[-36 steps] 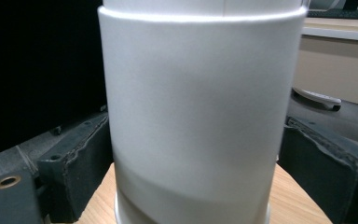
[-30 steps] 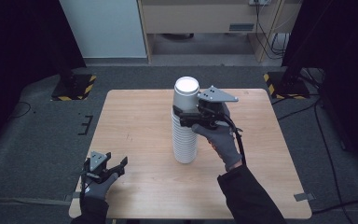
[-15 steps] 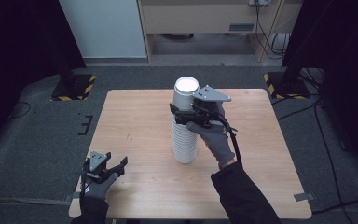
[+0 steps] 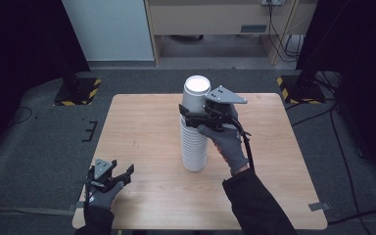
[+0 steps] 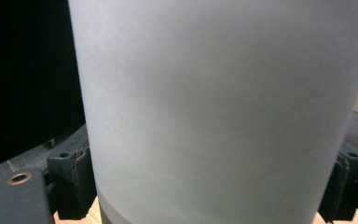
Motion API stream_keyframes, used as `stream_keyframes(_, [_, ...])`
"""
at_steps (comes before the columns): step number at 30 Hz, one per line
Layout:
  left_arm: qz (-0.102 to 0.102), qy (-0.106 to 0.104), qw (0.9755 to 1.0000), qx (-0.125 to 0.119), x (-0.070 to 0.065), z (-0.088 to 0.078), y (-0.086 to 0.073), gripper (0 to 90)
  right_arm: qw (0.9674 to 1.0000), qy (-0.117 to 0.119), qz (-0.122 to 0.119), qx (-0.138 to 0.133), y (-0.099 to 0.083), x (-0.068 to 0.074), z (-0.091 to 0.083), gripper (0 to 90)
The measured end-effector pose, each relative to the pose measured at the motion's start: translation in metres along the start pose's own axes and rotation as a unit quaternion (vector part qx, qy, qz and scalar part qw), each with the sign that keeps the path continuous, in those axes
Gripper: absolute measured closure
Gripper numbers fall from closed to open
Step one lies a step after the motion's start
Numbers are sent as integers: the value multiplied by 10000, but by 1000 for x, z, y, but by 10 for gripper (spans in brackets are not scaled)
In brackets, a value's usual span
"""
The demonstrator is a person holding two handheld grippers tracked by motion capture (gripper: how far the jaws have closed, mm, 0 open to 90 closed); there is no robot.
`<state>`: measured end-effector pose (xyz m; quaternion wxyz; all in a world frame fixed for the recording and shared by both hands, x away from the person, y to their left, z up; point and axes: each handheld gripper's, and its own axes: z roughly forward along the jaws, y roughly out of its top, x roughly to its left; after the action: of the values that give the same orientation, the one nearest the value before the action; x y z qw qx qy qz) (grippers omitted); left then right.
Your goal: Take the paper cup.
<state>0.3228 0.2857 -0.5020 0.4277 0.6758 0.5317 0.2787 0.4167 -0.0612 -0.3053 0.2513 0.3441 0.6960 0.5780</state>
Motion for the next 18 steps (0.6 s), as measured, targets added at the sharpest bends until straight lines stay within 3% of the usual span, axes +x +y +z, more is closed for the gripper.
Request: stream_keyframes(18, [21, 0, 10000, 4, 0, 0, 0, 256, 9994, 27, 76, -330, 37, -2, -11, 139])
